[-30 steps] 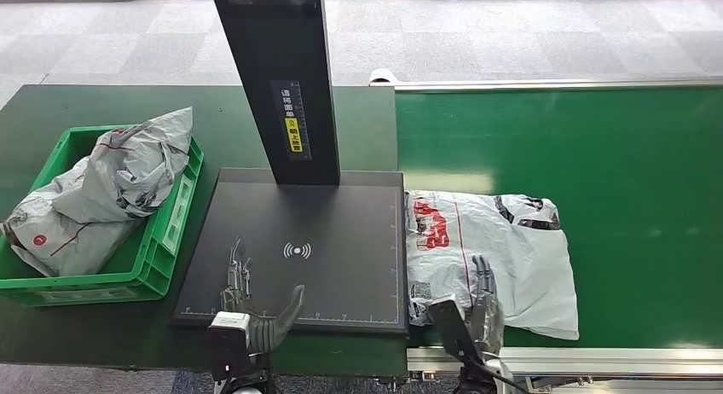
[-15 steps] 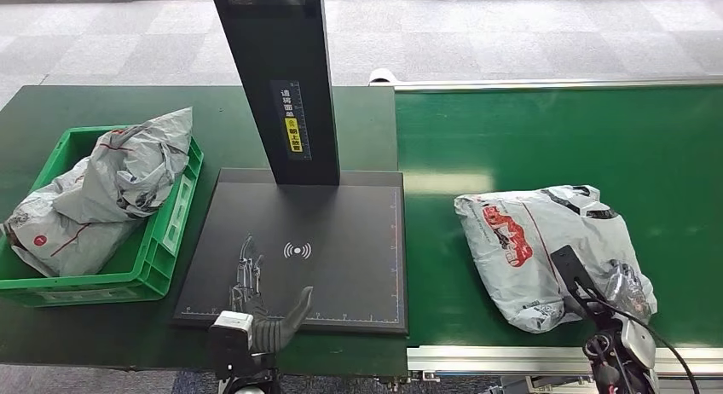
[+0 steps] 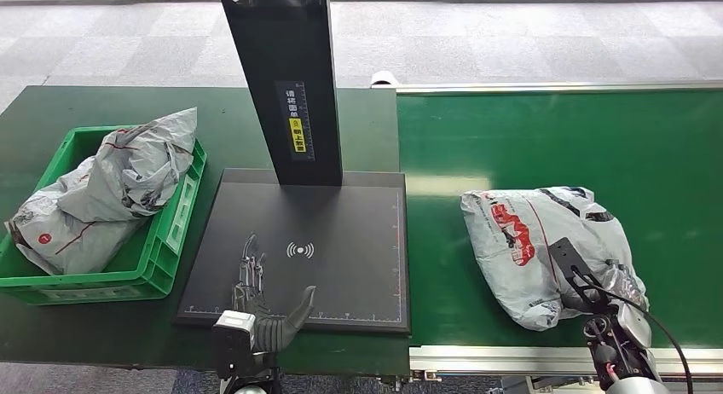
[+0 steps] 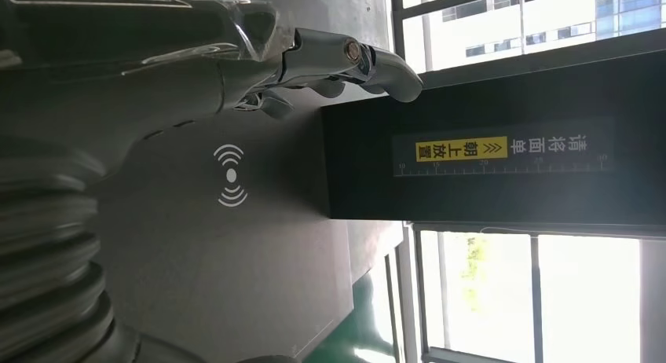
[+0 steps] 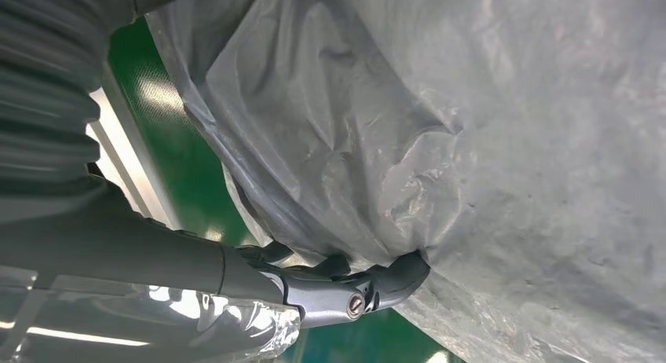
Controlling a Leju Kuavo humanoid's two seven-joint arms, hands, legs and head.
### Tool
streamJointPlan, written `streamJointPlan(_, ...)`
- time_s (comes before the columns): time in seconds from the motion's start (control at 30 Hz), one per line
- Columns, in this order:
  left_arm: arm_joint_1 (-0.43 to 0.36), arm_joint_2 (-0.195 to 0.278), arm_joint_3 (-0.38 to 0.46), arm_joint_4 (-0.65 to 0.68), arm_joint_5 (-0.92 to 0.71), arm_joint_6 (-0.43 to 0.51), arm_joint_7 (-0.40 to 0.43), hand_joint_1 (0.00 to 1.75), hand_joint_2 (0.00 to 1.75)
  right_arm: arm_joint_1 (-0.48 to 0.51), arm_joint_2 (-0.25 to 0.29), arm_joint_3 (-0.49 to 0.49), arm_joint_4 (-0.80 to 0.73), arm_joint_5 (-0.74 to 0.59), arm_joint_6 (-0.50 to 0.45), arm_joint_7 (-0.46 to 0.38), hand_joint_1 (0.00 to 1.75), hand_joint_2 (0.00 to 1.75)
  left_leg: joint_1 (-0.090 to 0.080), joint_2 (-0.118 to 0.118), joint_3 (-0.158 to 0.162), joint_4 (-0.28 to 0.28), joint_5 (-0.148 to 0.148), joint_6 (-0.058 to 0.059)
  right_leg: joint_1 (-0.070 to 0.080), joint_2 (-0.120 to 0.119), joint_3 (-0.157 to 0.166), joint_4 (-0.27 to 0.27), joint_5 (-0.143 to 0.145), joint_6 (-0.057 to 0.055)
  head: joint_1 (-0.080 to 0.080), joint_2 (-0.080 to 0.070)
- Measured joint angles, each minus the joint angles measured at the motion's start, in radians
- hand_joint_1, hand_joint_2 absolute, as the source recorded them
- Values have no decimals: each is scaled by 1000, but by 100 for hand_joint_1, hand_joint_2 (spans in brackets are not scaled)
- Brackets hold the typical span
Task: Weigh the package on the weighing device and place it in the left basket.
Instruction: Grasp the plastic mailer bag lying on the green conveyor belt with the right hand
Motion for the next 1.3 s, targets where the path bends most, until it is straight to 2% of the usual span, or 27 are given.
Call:
streamJointPlan(0.23, 0, 0, 0, 0, 0, 0, 0, 0, 175, -8, 0, 0, 10, 8, 35, 13, 0, 175, 0, 0, 1, 0, 0, 0, 0, 0, 0, 0, 0, 0, 0, 0)
streamJointPlan(0.27, 0, 0, 0, 0, 0, 0, 0, 0, 175, -14, 0, 0, 14, 12, 52, 20, 11, 175, 0, 0, 2, 0, 0, 0, 0, 0, 1, 0, 0, 0, 0, 0)
streamJointPlan(0.37, -1, 0, 0, 0, -1, 0, 0, 0, 175, -36, 4, -2, 32, 29, 109, 40, 142, 175, 0, 0, 5, 0, -1, 1, 0, 0, 6, -1, -1, 1, 0, 0)
streamJointPlan(0.4, -1, 0, 1, 0, -3, 0, 0, 0, 175, -40, 6, -2, 36, 33, 116, 40, 175, 175, 0, 0, 6, 0, -1, 1, 0, 0, 7, -1, 0, 1, 0, 0)
streamJointPlan(0.73, 15, -11, 40, -15, -40, 0, 0, 0, 175, -104, 37, -2, 64, 75, 151, 46, 175, 175, 1, 1, 6, 0, -1, 1, 1, 1, 7, -1, 0, 2, 0, 0)
streamJointPlan(1.3, 31, -18, 60, -26, -42, 0, 0, 0, 175, -127, 81, -23, 64, 59, 77, -17, 175, 175, 1, 1, 0, 0, -1, 1, 1, 0, 2, -1, 0, 2, 0, 0)
